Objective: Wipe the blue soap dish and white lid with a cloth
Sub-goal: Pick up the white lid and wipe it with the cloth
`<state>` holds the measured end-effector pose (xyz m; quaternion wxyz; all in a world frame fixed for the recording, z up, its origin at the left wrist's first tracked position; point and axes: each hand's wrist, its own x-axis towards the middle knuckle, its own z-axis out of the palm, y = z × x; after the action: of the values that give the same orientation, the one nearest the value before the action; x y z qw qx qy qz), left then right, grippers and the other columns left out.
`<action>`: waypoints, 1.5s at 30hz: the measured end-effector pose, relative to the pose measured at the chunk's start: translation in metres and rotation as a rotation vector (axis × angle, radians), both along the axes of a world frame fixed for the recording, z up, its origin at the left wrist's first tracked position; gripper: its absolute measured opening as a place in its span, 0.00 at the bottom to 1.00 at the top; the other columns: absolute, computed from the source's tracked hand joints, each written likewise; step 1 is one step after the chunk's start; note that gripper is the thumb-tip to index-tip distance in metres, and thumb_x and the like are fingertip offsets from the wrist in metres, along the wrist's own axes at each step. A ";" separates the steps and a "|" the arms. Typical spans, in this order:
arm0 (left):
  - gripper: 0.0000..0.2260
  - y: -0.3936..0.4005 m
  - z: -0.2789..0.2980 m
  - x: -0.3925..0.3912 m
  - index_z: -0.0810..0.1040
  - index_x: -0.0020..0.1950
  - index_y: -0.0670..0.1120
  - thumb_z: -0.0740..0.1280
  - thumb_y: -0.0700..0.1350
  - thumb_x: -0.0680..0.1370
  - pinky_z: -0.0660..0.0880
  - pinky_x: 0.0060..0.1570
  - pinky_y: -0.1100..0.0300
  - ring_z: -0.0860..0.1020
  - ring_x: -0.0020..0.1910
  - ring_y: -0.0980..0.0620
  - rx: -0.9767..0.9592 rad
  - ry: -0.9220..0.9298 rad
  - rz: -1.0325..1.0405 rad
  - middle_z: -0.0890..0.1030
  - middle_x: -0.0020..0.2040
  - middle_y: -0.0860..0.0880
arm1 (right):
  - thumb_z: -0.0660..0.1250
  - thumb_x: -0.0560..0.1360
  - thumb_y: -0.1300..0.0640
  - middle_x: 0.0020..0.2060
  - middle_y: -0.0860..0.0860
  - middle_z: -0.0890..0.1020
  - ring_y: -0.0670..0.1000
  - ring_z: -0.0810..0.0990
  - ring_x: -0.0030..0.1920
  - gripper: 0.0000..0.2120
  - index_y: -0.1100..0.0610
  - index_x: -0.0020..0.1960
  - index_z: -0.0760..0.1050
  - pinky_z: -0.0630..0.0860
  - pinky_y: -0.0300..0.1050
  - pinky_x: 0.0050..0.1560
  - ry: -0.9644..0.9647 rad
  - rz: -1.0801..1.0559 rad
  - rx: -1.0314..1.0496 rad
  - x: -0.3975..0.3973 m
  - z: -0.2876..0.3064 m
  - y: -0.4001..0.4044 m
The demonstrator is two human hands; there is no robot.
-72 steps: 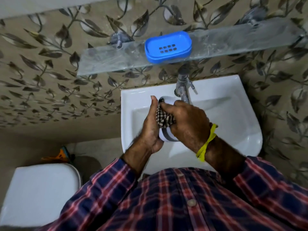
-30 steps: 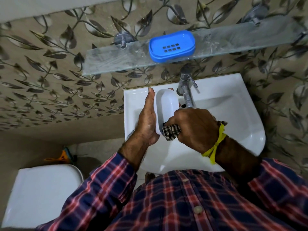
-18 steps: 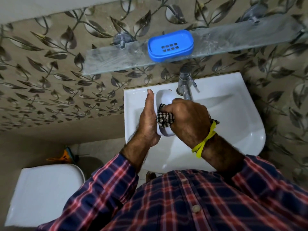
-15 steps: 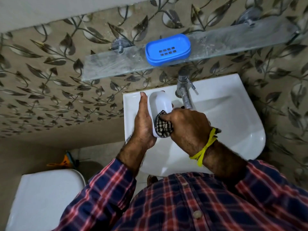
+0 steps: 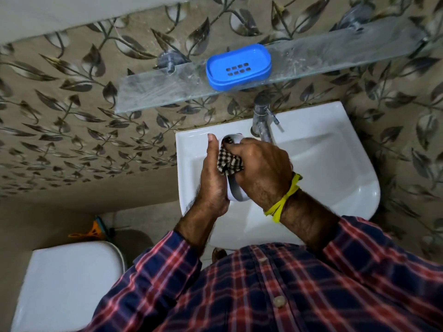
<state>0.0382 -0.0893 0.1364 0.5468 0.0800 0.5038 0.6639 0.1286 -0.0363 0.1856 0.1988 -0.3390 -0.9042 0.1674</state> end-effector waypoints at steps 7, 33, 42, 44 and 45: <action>0.34 0.002 0.004 -0.012 0.83 0.60 0.49 0.60 0.75 0.71 0.78 0.59 0.42 0.82 0.58 0.42 -0.056 0.040 0.004 0.85 0.56 0.43 | 0.67 0.71 0.58 0.50 0.51 0.83 0.59 0.80 0.52 0.19 0.45 0.60 0.79 0.74 0.46 0.43 -0.098 0.005 -0.133 0.002 -0.004 0.003; 0.17 0.016 0.009 -0.023 0.84 0.56 0.51 0.73 0.57 0.71 0.79 0.58 0.40 0.83 0.54 0.40 -0.033 0.563 0.055 0.86 0.53 0.44 | 0.66 0.70 0.54 0.46 0.43 0.85 0.49 0.83 0.49 0.16 0.35 0.51 0.79 0.80 0.48 0.55 -0.350 0.283 -0.731 0.021 -0.024 0.028; 0.10 0.013 0.012 -0.042 0.84 0.55 0.48 0.67 0.46 0.76 0.77 0.51 0.62 0.82 0.50 0.57 -0.070 1.248 -0.042 0.85 0.51 0.55 | 0.68 0.65 0.70 0.48 0.52 0.82 0.48 0.80 0.51 0.22 0.54 0.55 0.84 0.74 0.34 0.57 0.482 -0.233 -0.314 0.027 -0.027 0.043; 0.10 0.009 0.005 -0.028 0.84 0.54 0.48 0.67 0.45 0.76 0.74 0.48 0.64 0.82 0.48 0.57 -0.101 1.314 -0.024 0.86 0.50 0.54 | 0.71 0.65 0.66 0.52 0.54 0.79 0.48 0.78 0.54 0.21 0.54 0.57 0.83 0.72 0.34 0.59 0.507 -0.165 -0.161 0.021 -0.017 0.040; 0.08 0.008 0.004 -0.021 0.84 0.51 0.47 0.67 0.43 0.75 0.72 0.44 0.66 0.81 0.45 0.56 -0.124 1.349 -0.011 0.86 0.47 0.53 | 0.71 0.65 0.66 0.55 0.55 0.80 0.49 0.78 0.56 0.21 0.54 0.57 0.83 0.73 0.37 0.60 0.490 -0.100 -0.143 0.018 -0.014 0.038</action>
<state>0.0173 -0.0811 0.1406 0.1197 0.4479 0.7715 0.4358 0.1467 0.0021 0.1721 0.3954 -0.3458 -0.7971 0.2979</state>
